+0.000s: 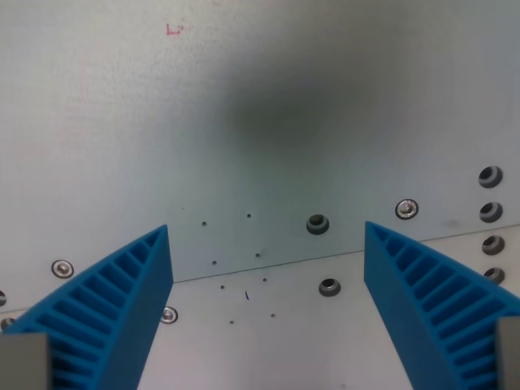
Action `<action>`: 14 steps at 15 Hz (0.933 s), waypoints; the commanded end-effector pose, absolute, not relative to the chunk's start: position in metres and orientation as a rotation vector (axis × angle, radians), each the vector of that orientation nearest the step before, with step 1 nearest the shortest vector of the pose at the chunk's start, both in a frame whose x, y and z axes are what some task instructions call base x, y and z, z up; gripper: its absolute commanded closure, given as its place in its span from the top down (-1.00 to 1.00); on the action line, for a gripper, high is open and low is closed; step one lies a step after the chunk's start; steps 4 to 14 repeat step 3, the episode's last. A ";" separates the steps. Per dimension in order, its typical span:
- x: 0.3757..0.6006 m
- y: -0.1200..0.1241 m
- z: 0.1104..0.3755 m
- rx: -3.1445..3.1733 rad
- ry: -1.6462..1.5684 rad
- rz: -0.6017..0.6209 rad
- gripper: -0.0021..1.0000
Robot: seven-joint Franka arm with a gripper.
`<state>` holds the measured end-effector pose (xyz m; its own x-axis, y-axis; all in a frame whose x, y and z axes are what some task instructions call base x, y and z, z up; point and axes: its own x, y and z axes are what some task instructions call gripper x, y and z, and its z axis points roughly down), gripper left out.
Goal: Rotate around base negative z
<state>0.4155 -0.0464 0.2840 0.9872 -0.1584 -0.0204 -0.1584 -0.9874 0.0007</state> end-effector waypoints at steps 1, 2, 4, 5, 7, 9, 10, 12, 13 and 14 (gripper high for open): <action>0.416 -0.047 0.287 -3.092 0.517 0.021 1.00; 0.416 -0.047 0.287 -3.089 0.537 0.021 1.00; 0.416 -0.047 0.287 -3.085 0.558 0.021 1.00; 0.416 -0.047 0.287 -3.085 0.558 0.021 1.00; 0.416 -0.047 0.287 -3.085 0.558 0.021 1.00; 0.416 -0.047 0.287 -3.085 0.558 0.021 1.00; 0.416 -0.047 0.287 -3.085 0.558 0.021 1.00; 0.416 -0.047 0.287 -3.085 0.558 0.021 1.00; 0.416 -0.047 0.287 -3.085 0.558 0.021 1.00; 0.416 -0.047 0.287 -3.085 0.558 0.021 1.00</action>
